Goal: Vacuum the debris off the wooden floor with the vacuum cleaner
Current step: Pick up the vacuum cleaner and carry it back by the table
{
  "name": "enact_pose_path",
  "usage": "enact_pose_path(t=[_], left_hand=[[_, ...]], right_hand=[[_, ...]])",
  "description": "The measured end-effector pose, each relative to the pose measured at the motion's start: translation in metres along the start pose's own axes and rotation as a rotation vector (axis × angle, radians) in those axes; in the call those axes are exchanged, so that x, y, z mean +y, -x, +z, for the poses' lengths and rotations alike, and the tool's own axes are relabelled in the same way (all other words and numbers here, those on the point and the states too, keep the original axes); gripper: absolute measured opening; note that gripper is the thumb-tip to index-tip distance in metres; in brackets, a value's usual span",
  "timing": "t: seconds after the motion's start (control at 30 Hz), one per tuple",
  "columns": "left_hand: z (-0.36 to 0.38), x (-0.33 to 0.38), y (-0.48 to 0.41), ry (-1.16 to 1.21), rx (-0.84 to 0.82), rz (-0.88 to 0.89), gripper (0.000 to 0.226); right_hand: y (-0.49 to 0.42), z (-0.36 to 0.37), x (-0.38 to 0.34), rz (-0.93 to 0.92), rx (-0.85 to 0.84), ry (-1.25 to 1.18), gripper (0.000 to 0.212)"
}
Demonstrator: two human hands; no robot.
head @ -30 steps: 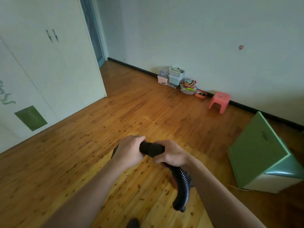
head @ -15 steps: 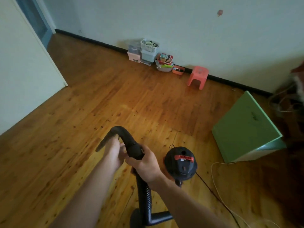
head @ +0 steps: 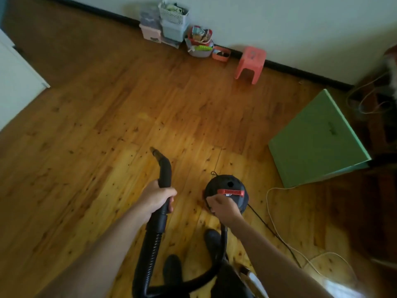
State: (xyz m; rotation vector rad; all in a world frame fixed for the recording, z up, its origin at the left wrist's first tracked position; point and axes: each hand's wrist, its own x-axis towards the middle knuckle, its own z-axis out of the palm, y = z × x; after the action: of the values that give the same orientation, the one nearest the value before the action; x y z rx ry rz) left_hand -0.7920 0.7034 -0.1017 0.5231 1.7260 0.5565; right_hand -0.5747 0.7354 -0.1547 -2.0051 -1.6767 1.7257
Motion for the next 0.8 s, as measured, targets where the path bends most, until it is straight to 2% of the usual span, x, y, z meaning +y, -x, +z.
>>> enact_pose_path(t=[0.13, 0.27, 0.4, 0.5, 0.6, 0.7, 0.8], left_hand=[[0.039, 0.003, -0.038, -0.078, -0.022, 0.002, 0.016], [0.08, 0.001, -0.077, -0.078, -0.006, -0.031, 0.023], [0.125, -0.011, -0.135, -0.044, 0.023, -0.048, 0.026], [0.144, -0.023, -0.169, -0.072, 0.024, -0.06, 0.024], [0.155, -0.04, -0.195, -0.117, 0.025, -0.08, 0.024], [0.168, -0.059, -0.215, -0.182, 0.027, -0.065, 0.025], [0.177, -0.069, -0.227, -0.177, 0.014, -0.057, 0.027]], right_hand=[[-0.086, -0.042, 0.058, 0.104, -0.033, 0.16, 0.018], [-0.163, -0.055, 0.101, 0.158, -0.094, 0.309, 0.038], [-0.247, -0.055, 0.148, 0.219, -0.114, 0.379, 0.04], [-0.29, -0.052, 0.171, 0.156, -0.112, 0.57, 0.046], [-0.318, -0.041, 0.183, 0.079, -0.184, 0.786, 0.051], [-0.337, -0.029, 0.2, 0.012, -0.25, 0.879, 0.039], [-0.345, -0.026, 0.208, -0.021, -0.258, 0.843, 0.027]])
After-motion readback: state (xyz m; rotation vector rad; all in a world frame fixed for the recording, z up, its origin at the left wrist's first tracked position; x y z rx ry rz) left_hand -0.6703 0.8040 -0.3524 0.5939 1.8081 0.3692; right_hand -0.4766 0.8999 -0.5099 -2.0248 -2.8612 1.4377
